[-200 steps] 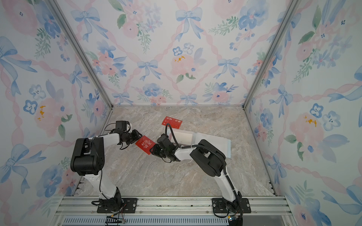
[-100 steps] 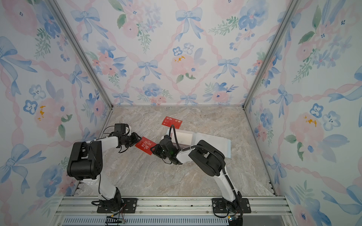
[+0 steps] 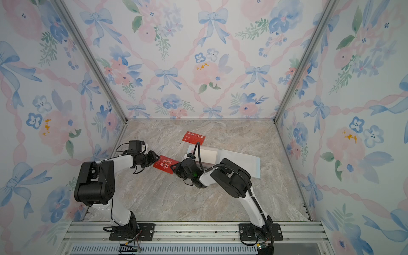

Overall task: Place the photos into the photo albums
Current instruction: Pick up the photo at the center of the board.

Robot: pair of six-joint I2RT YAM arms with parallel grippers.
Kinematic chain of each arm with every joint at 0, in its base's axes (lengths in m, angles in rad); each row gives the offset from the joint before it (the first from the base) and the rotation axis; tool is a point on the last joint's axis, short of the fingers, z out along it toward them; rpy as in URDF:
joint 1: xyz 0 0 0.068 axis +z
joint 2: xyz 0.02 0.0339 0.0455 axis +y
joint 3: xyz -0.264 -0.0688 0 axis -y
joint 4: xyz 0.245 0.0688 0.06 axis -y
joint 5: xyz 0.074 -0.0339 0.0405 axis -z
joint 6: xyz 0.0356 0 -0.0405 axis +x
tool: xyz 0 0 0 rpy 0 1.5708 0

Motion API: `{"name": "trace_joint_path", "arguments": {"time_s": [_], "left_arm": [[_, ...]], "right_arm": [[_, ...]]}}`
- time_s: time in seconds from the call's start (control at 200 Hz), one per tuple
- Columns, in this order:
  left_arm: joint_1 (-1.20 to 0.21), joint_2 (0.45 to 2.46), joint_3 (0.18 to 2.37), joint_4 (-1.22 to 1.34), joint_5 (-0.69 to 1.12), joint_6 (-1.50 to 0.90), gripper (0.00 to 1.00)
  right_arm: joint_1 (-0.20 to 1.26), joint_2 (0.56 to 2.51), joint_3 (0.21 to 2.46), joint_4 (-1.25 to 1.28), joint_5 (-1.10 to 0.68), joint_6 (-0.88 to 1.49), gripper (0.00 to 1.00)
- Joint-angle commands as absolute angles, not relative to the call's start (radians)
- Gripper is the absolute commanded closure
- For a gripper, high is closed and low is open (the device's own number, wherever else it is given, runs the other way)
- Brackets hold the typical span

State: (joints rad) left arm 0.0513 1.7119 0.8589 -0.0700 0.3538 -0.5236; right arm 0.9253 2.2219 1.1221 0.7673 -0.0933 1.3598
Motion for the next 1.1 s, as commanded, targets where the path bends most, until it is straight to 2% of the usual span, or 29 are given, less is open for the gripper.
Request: {"name": "trace_joint_path", "arguments": {"time_s": [0.0, 0.17, 0.425, 0.835, 1.095], "left_arm": [[0.049, 1.675, 0.847, -0.088, 0.368, -0.516, 0.58], [0.049, 1.663, 0.844, -0.088, 0.362, -0.513, 0.58], [0.049, 1.649, 0.841, -0.088, 0.364, -0.515, 0.58], [0.051, 1.543, 0.833, -0.088, 0.352, -0.534, 0.58], [0.047, 1.496, 0.830, -0.088, 0.353, -0.552, 0.58]], "right_arm": [[0.919, 2.245, 1.103, 0.785, -0.074, 1.355, 0.77], [0.922, 2.233, 1.117, 0.728, -0.086, 1.318, 0.82], [0.922, 2.224, 1.101, 0.734, -0.092, 1.301, 0.98], [0.930, 2.101, 1.112, 0.582, -0.093, 1.131, 0.98], [0.931, 2.061, 1.225, 0.319, -0.105, 1.001, 0.97]]}}
